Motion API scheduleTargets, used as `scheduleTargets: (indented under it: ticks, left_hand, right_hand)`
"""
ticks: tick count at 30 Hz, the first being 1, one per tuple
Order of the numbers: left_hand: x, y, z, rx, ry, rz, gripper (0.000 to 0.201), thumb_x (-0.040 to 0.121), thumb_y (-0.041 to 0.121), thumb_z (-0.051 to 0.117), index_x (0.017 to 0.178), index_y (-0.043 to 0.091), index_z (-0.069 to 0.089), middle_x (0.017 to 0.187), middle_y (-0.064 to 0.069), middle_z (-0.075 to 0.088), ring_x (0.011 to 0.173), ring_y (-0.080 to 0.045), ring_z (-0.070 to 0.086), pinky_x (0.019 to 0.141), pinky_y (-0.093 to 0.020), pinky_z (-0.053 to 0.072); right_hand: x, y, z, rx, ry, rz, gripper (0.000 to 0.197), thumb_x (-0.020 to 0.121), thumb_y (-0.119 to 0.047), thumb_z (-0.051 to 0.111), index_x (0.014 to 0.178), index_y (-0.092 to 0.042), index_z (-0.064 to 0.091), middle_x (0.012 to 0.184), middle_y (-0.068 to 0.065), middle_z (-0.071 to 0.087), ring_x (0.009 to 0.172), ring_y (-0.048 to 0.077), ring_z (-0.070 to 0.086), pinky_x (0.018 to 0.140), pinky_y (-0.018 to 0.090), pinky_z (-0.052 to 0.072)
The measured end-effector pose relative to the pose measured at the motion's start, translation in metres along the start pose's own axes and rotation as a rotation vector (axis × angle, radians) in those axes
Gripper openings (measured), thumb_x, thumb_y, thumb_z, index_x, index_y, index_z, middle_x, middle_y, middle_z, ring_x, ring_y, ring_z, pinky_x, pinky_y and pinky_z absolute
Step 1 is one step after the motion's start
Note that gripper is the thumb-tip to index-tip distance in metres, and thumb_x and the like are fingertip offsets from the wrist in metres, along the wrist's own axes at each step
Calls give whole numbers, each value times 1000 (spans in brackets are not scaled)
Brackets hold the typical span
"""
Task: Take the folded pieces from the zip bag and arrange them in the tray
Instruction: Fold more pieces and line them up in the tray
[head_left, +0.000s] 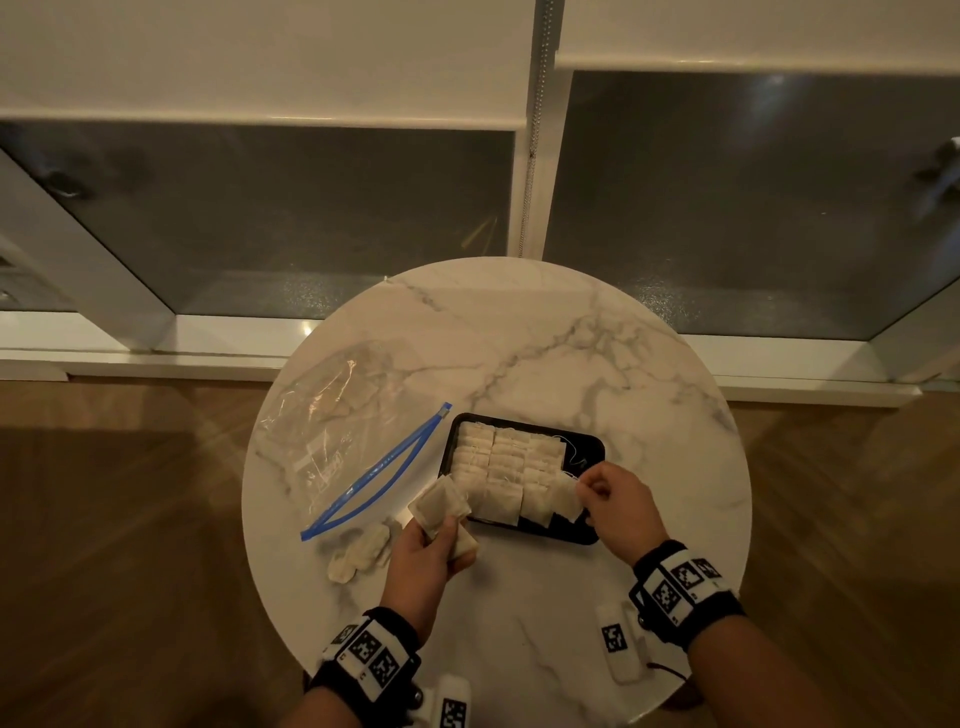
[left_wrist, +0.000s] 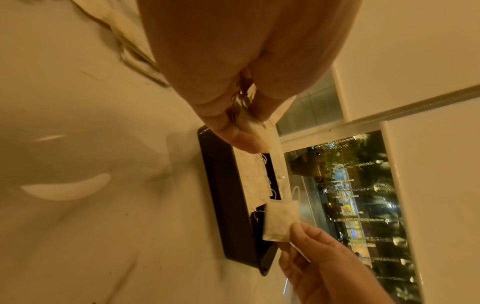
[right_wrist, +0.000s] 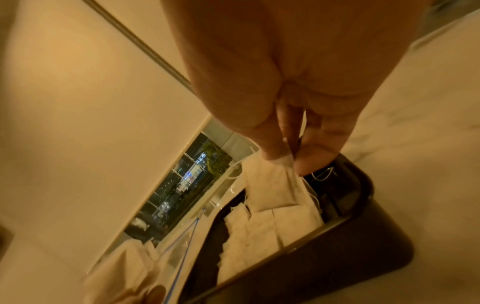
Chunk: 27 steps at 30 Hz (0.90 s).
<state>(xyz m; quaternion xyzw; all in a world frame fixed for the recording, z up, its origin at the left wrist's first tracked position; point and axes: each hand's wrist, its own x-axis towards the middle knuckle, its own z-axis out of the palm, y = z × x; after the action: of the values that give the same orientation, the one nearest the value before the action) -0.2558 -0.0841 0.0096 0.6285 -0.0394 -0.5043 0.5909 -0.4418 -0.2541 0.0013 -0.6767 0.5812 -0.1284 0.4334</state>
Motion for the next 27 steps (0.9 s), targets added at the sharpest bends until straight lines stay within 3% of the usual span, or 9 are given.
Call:
scheduleTargets:
  ticks: [4,6,8,13,17,21,27]
  left_hand:
    - [3,-3,0,-40,23,-5,20,103,11,52,119,13,63,113,-13,66,99,-25,65,71,-29,58]
    - [5,-4,1,-31,22,-3,18,103,10,52,117,12,64,111,-14,66,98,-25,65,73,-31,59]
    - [7,-5,2,-25,20,-4,17,103,10,52,115,11,64,108,-15,65,97,-26,64,77,-35,59]
    - [12,-10,3,46,43,21,24,102,13,55,124,9,62,116,-17,66,107,-33,65,82,-38,61]
    - [16,-13,2,84,51,30,27,102,14,56,127,10,62,117,-15,67,107,-32,66,80,-35,61]
    - [17,-14,2,98,59,45,26,102,14,55,126,11,62,114,-15,68,105,-32,67,77,-33,61]
    - [18,-17,2,118,69,51,26,101,14,57,127,12,63,115,-13,68,106,-30,67,77,-32,61]
  right_hand:
    - [3,-4,9,-111,-54,-82,12,94,-10,60,93,-21,66,89,-2,67,83,15,62,72,20,47]
    - [7,-5,13,-158,-105,-97,18,95,-9,57,108,-14,69,99,0,68,89,13,60,78,20,44]
    - [11,-7,18,-212,-172,-103,21,97,-11,55,113,-12,69,103,1,66,93,13,59,81,20,43]
    - [22,-10,31,-271,-301,-75,18,97,-9,53,106,-14,67,89,-3,60,83,11,56,64,14,39]
    - [27,-9,38,-312,-340,-60,19,93,-3,52,100,-15,66,89,0,60,89,19,60,73,20,44]
    - [32,-11,42,-399,-310,-57,25,92,-4,49,109,-10,66,108,8,64,100,24,62,88,28,51]
    - [34,-12,48,-490,-326,-62,25,89,-5,50,108,-10,65,111,12,64,99,27,62,84,27,50]
